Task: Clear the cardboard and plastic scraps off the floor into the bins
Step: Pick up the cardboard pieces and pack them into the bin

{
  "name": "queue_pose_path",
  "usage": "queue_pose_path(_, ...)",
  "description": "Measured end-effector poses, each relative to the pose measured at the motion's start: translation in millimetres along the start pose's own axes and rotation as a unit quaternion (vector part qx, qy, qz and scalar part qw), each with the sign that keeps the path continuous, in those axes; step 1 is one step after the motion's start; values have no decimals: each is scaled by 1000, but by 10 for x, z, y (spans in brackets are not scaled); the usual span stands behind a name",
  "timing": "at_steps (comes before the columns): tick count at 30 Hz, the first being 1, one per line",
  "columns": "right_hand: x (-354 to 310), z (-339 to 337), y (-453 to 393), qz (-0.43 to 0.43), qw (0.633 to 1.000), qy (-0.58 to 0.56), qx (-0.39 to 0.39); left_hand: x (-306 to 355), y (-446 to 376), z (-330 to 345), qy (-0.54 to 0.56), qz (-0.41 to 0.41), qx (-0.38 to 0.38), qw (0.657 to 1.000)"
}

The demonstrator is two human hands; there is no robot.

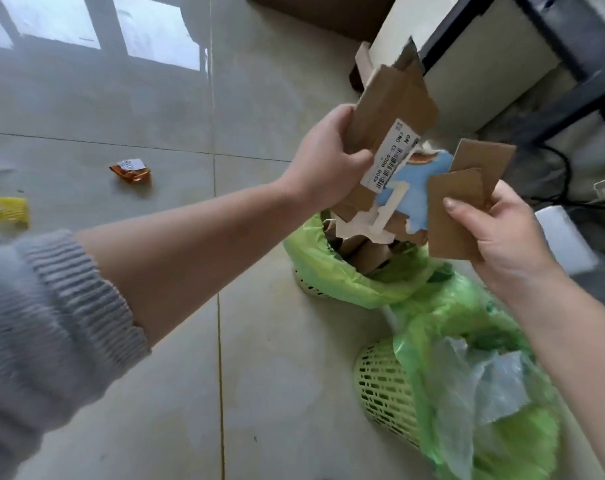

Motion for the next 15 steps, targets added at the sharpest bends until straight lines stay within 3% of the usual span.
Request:
queue_pose_path(4,153,-156,-19,-15,996,84,-21,-22,-87,53,-53,35,21,998)
queue_pose_path(11,24,-268,-69,-41,983,159,-84,169,-241,-151,76,87,83,990)
queue_pose_path(13,77,-170,-69,-37,957,248,-148,167,-240,-117,65,111,82,988)
queue_pose_path(15,132,-41,-59,-46,918,340,-201,139,-216,-25,-18,138,63,988)
Point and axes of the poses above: each hand's wrist, its own y-axis away from the middle knuckle, its own z-axis out of the palm, x = y × z, the point moved 7 cm from there along -y, towards the middle knuckle, and after that the axes turned 5 degrees about y, right-handed, at the moved point
